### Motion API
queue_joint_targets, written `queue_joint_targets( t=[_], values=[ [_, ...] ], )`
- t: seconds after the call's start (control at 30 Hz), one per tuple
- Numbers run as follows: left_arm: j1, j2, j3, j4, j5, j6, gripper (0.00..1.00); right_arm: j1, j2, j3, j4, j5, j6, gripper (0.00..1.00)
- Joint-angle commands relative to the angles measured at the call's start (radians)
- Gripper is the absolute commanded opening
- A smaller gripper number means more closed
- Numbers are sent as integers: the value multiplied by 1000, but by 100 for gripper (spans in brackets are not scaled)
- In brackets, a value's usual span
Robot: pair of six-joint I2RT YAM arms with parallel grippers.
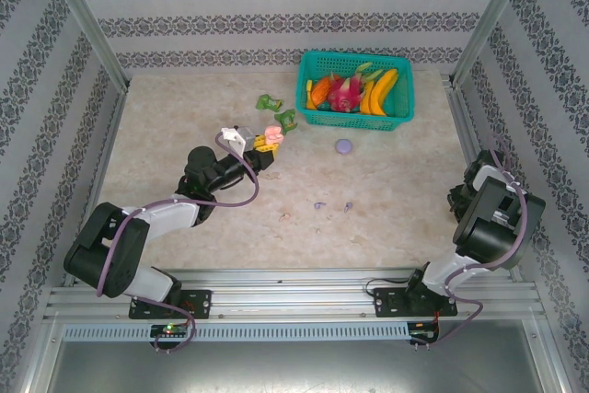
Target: Insert the wireless bluetooth earbuds into the charging case
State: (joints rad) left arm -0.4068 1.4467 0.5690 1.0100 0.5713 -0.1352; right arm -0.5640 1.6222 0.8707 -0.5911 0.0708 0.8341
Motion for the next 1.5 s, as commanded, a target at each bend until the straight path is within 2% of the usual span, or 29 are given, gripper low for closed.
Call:
queue_joint_targets(
  t=[0.0, 0.27, 0.7, 1.07, 1.47],
  values=[
    [-17, -1, 29, 60, 3, -1, 0, 29, 23, -9, 102, -58, -9, 25],
    [-17, -9, 20, 62, -1, -1, 0, 111, -14, -11, 108, -69, -4, 19],
    [-17, -17, 8, 68, -20, 0, 0, 317, -83, 0, 105, -66, 41, 17],
    [-17, -34, -22, 81, -77, -4, 0, 592, -73, 48, 114, -44, 86, 17],
    [-15, -92, -50, 51, -216, 35, 0, 978, 120, 267, 99, -6, 142, 17]
  ],
)
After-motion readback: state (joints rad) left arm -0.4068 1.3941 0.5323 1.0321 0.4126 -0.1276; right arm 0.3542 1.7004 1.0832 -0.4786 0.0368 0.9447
